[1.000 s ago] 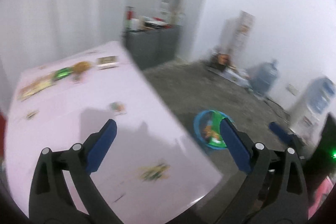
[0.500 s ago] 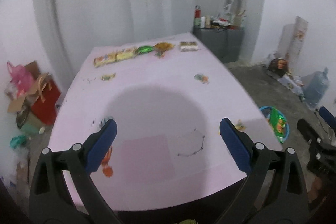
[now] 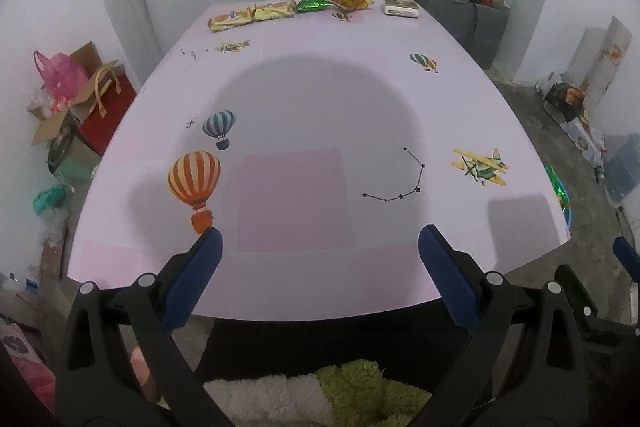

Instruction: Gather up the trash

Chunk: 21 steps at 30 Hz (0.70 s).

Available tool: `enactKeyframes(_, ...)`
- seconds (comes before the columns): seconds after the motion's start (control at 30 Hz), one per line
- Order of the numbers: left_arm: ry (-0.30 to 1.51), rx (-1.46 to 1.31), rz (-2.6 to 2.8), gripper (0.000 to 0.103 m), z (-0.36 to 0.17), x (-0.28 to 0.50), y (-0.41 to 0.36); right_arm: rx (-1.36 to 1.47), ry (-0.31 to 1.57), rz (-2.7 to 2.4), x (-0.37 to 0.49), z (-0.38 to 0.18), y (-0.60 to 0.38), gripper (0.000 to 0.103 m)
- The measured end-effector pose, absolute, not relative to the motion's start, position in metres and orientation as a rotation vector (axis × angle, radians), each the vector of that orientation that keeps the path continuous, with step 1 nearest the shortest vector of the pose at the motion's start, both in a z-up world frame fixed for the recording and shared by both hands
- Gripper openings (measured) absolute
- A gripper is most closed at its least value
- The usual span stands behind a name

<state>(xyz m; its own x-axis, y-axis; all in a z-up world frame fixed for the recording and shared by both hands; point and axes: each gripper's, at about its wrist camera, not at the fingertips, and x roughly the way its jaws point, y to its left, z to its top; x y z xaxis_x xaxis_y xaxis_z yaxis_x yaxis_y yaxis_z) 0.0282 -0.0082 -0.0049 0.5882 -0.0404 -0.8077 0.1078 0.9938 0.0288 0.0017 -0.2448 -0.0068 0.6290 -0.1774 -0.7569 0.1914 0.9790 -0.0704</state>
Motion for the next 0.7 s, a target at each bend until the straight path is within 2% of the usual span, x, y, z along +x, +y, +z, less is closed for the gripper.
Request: enactKeyframes(0.7, 0.909, 0.085, -0.108, 0.094, 0.006, 0.025, -0.027, 0.019, 0.855, -0.278, -0.006, 0.004, -0.258, 0.097)
